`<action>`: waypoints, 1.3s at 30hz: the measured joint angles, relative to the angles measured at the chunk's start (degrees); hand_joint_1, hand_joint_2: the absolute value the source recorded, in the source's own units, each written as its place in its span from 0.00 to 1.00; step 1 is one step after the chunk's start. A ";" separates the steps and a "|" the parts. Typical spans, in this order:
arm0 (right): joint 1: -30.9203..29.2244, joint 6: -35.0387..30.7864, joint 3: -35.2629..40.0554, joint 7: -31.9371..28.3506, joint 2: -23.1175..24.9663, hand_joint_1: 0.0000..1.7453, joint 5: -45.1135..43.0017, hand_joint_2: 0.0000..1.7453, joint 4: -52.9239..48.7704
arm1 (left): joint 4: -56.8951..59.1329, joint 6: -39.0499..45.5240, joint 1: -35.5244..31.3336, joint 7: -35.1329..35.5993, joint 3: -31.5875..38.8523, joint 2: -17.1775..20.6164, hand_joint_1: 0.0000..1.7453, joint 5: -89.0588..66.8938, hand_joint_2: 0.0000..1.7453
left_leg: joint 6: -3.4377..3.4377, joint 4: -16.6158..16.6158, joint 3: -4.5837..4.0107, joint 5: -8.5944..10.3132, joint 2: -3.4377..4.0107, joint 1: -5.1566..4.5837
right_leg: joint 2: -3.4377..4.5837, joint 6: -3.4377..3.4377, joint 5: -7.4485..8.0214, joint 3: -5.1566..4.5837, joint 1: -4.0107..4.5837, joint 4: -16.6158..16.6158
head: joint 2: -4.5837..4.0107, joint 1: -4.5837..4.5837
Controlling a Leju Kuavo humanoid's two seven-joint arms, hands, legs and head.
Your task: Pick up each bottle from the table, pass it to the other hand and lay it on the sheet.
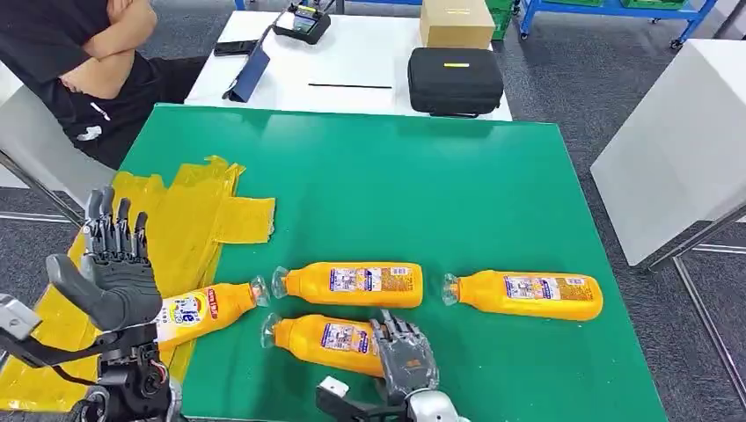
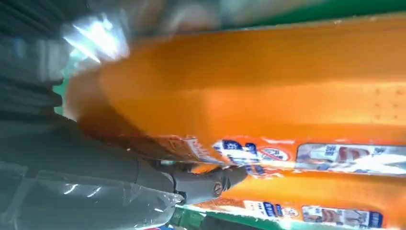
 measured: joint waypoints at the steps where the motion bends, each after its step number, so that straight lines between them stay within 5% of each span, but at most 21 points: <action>1: -0.28 0.00 -0.04 0.15 0.26 1.00 0.08 1.00 0.62 | 0.04 0.02 -0.03 -0.09 -0.04 0.02 0.00 0.04 0.00 | 0.00 0.00 0.03 -0.01 0.04 0.00 | 0.03 0.00 0.00 0.02 0.00 0.00 | 0.00 -0.04; 20: -7.38 0.13 -1.40 -5.54 5.55 1.00 -2.28 1.00 15.02 | 2.08 1.99 -3.04 -1.09 -1.53 0.94 0.00 1.90 0.00 | -0.52 -0.06 1.75 -0.50 0.81 0.21 | 0.95 -0.37 -0.23 0.85 0.34 -0.06 | 0.00 -0.02; 24: -7.50 -1.47 -2.67 -12.43 5.73 1.00 -10.88 1.00 15.21 | 2.95 1.05 -2.98 -1.29 -1.55 1.03 0.00 1.84 0.00 | -0.61 -0.06 2.14 -0.66 1.02 0.27 | 1.13 -0.41 -0.26 1.11 0.38 -0.07 | 0.00 -0.02; 27: -4.79 -4.59 -4.53 -20.41 4.94 1.00 -25.58 1.00 11.94 | 4.29 -2.19 -2.90 -1.86 -1.90 1.09 0.00 1.51 0.00 | -0.42 -0.04 2.13 -0.52 0.88 0.29 | 1.04 -0.42 -0.15 1.15 0.40 -0.07 | 0.00 -0.04; 28: -3.05 -5.42 -5.23 -22.61 4.19 1.00 -31.08 1.00 9.25 | 4.70 -3.22 -2.78 -1.95 -2.08 1.09 0.00 1.24 1.00 | -0.38 -0.03 1.98 -0.46 0.69 0.29 | 0.89 -0.42 -0.16 1.12 0.40 -0.05 | 0.00 -0.04; 39: 8.93 -7.85 -7.37 -29.57 -2.17 1.00 -47.15 1.00 -15.57 | 7.13 -4.48 -2.01 -1.95 -2.54 1.11 0.00 0.85 1.00 | -0.32 0.00 0.56 -0.26 0.18 0.16 | 0.35 -0.31 -0.14 0.55 0.18 0.00 | 0.00 -0.02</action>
